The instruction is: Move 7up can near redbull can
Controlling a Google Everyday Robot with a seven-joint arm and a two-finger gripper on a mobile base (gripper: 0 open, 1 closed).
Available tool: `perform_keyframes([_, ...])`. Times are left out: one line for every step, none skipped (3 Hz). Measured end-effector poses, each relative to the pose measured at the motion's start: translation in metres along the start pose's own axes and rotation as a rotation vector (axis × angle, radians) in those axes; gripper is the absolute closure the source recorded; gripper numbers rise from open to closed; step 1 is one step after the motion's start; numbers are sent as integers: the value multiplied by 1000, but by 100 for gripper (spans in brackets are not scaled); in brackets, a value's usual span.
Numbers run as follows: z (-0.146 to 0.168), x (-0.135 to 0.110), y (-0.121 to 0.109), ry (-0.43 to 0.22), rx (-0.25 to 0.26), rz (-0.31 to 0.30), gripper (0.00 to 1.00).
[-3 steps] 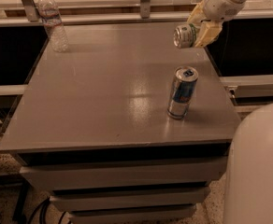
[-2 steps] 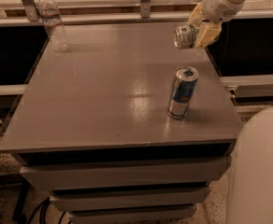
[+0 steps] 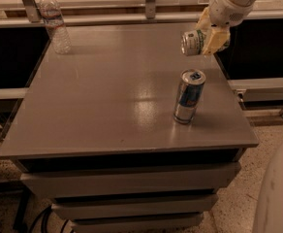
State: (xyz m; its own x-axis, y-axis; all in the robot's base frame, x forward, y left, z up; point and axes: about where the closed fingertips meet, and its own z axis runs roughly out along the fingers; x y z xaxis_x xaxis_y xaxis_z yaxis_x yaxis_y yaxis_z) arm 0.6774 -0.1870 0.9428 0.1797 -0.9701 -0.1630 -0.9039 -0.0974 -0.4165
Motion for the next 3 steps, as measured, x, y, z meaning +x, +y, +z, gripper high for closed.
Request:
perform_keyframes([-2, -4, 21, 8, -29, 47, 100])
perform_keyframes([-3, -8, 41, 4, -57, 89, 100])
perform_keyframes([-1, -12, 60, -8, -88, 130, 100])
